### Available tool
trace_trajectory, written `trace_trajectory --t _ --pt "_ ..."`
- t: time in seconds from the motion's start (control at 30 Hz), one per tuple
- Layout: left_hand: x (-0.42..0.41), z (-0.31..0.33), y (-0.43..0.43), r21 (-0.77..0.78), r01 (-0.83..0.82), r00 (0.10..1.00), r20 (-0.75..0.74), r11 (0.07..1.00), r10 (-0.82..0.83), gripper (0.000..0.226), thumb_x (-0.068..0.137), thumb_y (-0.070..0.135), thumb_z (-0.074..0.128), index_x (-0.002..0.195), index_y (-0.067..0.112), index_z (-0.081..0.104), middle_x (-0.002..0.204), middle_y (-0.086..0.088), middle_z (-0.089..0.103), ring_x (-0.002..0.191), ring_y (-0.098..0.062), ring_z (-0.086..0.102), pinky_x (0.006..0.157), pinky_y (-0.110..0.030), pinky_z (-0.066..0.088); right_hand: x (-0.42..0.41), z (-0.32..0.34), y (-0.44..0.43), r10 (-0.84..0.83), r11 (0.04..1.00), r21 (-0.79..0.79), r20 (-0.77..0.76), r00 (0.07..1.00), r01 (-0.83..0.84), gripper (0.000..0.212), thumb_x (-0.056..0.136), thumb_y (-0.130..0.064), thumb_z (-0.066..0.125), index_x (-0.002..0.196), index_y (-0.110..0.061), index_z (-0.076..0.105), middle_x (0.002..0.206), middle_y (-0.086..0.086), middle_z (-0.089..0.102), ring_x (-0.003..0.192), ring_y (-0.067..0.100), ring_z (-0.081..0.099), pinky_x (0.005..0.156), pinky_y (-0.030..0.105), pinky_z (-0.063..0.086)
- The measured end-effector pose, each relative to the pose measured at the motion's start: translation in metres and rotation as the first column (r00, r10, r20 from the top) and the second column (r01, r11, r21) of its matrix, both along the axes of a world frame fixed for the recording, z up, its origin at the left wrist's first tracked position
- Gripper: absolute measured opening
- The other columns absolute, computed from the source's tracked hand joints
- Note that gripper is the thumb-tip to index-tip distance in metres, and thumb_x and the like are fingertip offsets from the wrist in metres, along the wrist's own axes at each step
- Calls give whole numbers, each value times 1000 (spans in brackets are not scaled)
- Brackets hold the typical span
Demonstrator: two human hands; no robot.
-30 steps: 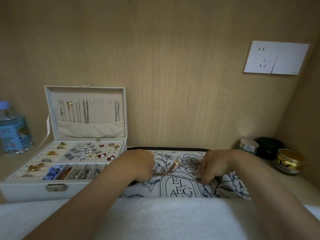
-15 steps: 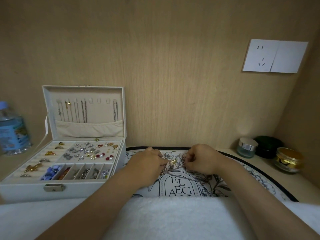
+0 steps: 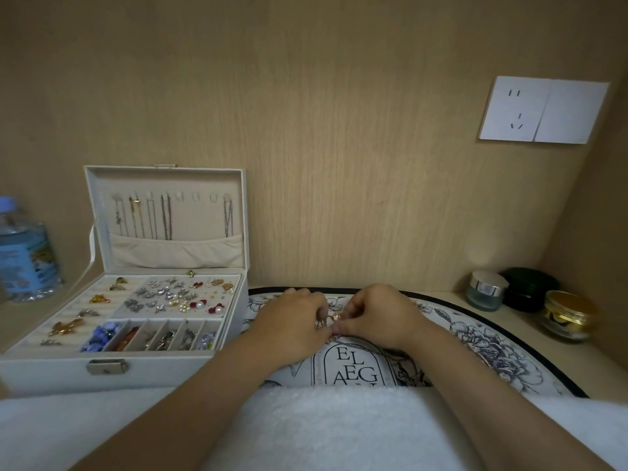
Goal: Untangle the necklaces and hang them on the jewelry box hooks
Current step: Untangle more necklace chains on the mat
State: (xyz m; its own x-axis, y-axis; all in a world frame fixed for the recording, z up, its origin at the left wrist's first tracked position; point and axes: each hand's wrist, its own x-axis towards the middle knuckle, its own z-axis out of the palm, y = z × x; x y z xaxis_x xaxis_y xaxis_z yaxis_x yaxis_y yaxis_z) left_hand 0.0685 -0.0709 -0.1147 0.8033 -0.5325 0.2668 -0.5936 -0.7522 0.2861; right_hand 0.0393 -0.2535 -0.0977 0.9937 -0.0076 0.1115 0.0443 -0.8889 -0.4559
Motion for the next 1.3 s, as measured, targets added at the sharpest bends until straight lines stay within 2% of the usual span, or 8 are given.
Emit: trace_trajectory --t 0.23,0.47,0.63,0.77,0.87,1.03,1.2,1.3 --pt "6 -1 2 16 -14 996 -90 1000 16 16 91 38 62 104 29 64 108 5 51 110 -13 44 96 -33 43 2 4 -7 29 999 -38 -92 995 -33 28 89 -33 63 67 -15 69 61 -5 62 58 8 53 61 26 48" --pt "12 0 6 19 12 988 -155 1000 -9 12 92 30 63 104 28 66 111 3 52 110 -14 47 96 -32 45 -10 27 -36 206 913 388 -173 963 -126 17 93 -29 64 77 -23 66 73 -10 62 72 5 56 79 22 45" --pt "10 1 7 31 40 991 -126 999 -36 13 93 27 60 104 28 67 108 4 52 107 -13 46 92 -29 44 -13 30 -43 205 979 75 -385 900 -191 5 84 -23 75 88 -23 78 79 -11 72 73 -2 61 73 14 48" --pt "5 0 3 -13 73 996 -54 997 -73 15 90 24 61 102 31 66 103 9 53 104 -10 47 91 -28 44 -2 18 -31 173 983 93 -141 975 -161 9 88 -29 72 94 -35 75 86 -11 71 80 0 62 77 19 49" --pt "1 1 -1 -65 124 992 -17 990 -125 8 89 28 64 96 29 68 94 13 53 96 -7 52 86 -28 47 4 8 -20 261 965 71 -153 953 -253 18 86 -29 76 104 -34 77 87 -16 71 84 -2 64 83 20 51" --pt "1 3 0 -33 127 989 -78 991 -129 8 90 30 65 90 27 73 90 14 61 84 -4 59 79 -28 52 2 10 -21 251 967 75 -148 957 -242 8 83 -25 80 81 -30 74 86 -9 74 74 0 63 75 22 55" --pt "2 9 3 67 41 991 -130 997 -32 13 88 29 61 76 29 65 80 13 63 78 -7 63 74 -26 53 -2 23 -36 157 946 274 73 985 -172 8 87 -19 76 83 -24 71 75 -12 66 67 -3 57 69 18 47" --pt "2 13 4 127 20 986 -168 992 1 17 87 29 58 70 32 58 76 12 61 75 -8 62 69 -23 51 -9 37 -48 231 920 334 -39 972 -205 7 83 -14 80 86 -15 74 73 -6 65 61 -2 58 61 12 45"
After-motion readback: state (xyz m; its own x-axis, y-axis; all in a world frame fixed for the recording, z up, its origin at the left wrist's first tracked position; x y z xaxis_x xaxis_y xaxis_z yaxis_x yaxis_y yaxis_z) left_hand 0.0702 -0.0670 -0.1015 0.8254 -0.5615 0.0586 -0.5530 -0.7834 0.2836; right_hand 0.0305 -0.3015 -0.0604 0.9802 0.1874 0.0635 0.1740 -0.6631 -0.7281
